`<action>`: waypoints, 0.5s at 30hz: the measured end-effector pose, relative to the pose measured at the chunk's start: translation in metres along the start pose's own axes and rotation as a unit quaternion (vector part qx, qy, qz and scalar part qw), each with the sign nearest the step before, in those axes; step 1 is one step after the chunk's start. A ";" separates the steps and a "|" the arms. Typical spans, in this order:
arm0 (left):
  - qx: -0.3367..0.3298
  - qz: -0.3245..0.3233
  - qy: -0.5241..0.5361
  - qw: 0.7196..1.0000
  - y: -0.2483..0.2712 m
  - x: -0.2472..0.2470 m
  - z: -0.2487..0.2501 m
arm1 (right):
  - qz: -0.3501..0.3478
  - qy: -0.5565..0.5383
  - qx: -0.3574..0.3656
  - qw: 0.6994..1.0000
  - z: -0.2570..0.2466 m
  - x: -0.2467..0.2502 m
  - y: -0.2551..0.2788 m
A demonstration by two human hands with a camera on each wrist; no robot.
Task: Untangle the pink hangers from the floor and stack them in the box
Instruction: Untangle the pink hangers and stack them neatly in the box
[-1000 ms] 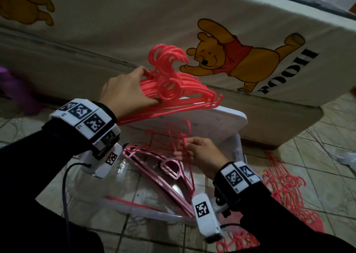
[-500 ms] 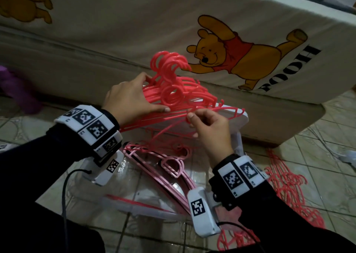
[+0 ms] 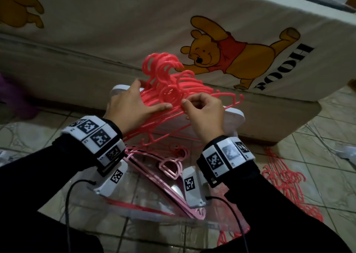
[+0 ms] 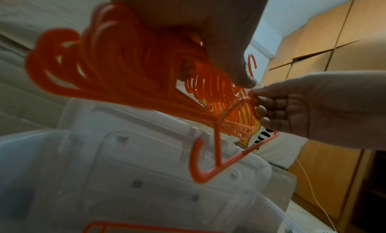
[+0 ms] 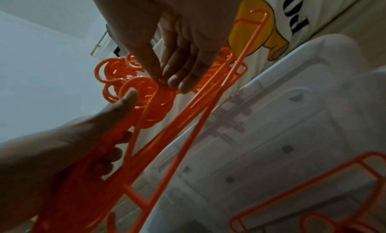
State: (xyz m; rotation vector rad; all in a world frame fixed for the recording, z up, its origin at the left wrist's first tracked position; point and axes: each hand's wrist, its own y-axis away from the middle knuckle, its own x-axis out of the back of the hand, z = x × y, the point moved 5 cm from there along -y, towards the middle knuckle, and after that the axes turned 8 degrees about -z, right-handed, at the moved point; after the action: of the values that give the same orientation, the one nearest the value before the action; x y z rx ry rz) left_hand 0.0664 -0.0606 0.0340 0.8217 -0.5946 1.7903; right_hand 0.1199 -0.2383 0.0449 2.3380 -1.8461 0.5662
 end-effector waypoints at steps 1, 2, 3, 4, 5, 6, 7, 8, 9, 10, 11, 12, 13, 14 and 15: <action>-0.003 -0.005 0.001 1.000 0.001 -0.001 0.001 | -0.003 -0.004 0.007 1.000 -0.001 -0.003 0.000; -0.008 -0.015 -0.002 1.000 0.002 -0.003 0.003 | -0.004 -0.008 0.016 1.000 -0.003 -0.007 0.002; -0.014 -0.028 -0.004 1.000 0.003 -0.006 0.004 | -0.004 -0.010 0.024 1.000 -0.004 -0.012 0.003; -0.019 -0.039 -0.005 0.999 0.005 -0.009 0.006 | -0.003 -0.012 0.028 1.000 -0.005 -0.016 0.004; -0.025 -0.046 -0.003 0.999 0.006 -0.012 0.007 | -0.001 -0.018 0.028 0.999 -0.006 -0.019 0.005; -0.027 -0.051 -0.001 0.998 0.007 -0.013 0.008 | 0.001 -0.025 0.025 0.999 -0.005 -0.021 0.006; -0.028 -0.054 -0.002 0.998 0.007 -0.014 0.008 | 0.001 -0.030 0.021 0.999 -0.004 -0.022 0.006; -0.027 -0.054 -0.008 0.998 0.007 -0.014 0.008 | -0.003 -0.032 0.018 0.999 -0.003 -0.021 0.005; -0.027 -0.054 -0.017 0.998 0.005 -0.014 0.007 | -0.012 -0.032 0.019 0.999 -0.003 -0.020 0.005; -0.027 -0.056 -0.027 0.998 0.004 -0.013 0.007 | -0.027 -0.032 0.023 0.999 -0.003 -0.019 0.004; -0.026 -0.057 -0.035 0.997 0.003 -0.011 0.006 | -0.046 -0.029 0.032 0.998 -0.004 -0.018 0.003; -0.027 -0.055 -0.042 0.997 0.002 -0.008 0.006 | -0.065 -0.017 0.046 0.997 -0.004 -0.016 0.003; -0.032 -0.049 -0.049 0.997 0.002 -0.005 0.006 | -0.084 0.005 0.063 0.994 -0.004 -0.014 0.002; -0.042 -0.041 -0.057 0.997 0.003 -0.001 0.007 | -0.114 0.034 0.077 0.990 -0.002 -0.013 0.002; -0.053 -0.032 -0.064 0.996 0.003 0.003 0.009 | -0.165 0.073 0.083 0.980 0.001 -0.016 0.002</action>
State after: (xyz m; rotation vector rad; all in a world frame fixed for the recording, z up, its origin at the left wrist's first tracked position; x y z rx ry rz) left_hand 0.0648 -0.0663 0.0417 0.8782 -0.7329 1.6419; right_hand 0.1152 -0.2250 0.0378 2.5524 -1.3573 0.8458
